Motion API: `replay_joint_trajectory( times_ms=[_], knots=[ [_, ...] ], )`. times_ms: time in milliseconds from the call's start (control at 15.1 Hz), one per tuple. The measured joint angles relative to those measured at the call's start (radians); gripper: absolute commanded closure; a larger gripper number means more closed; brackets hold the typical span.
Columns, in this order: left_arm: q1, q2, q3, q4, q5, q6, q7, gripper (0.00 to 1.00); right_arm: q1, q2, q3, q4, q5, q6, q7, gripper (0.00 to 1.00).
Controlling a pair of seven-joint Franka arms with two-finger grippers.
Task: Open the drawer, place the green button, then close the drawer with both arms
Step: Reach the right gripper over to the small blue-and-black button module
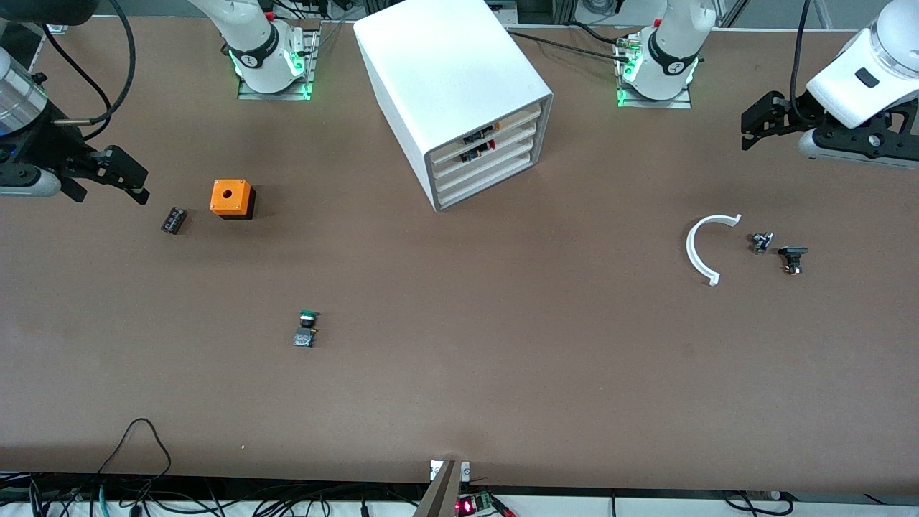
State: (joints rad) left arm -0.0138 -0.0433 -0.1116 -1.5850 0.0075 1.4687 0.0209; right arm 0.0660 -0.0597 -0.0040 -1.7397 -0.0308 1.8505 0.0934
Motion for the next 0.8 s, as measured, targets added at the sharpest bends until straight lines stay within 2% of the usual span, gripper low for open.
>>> replay_joint_trajectory(
  times_ms=[465,797],
  knots=[
    [0.003,0.004,0.001,0.0,0.0,0.002,-0.001,0.0,0.005,0.016,0.003,0.075,0.004,-0.133,0.015,0.0],
    [0.003,0.004,0.001,0.0,0.0,0.002,-0.001,0.0,0.028,0.067,0.007,0.071,0.007,-0.247,0.019,0.0]
  ],
)
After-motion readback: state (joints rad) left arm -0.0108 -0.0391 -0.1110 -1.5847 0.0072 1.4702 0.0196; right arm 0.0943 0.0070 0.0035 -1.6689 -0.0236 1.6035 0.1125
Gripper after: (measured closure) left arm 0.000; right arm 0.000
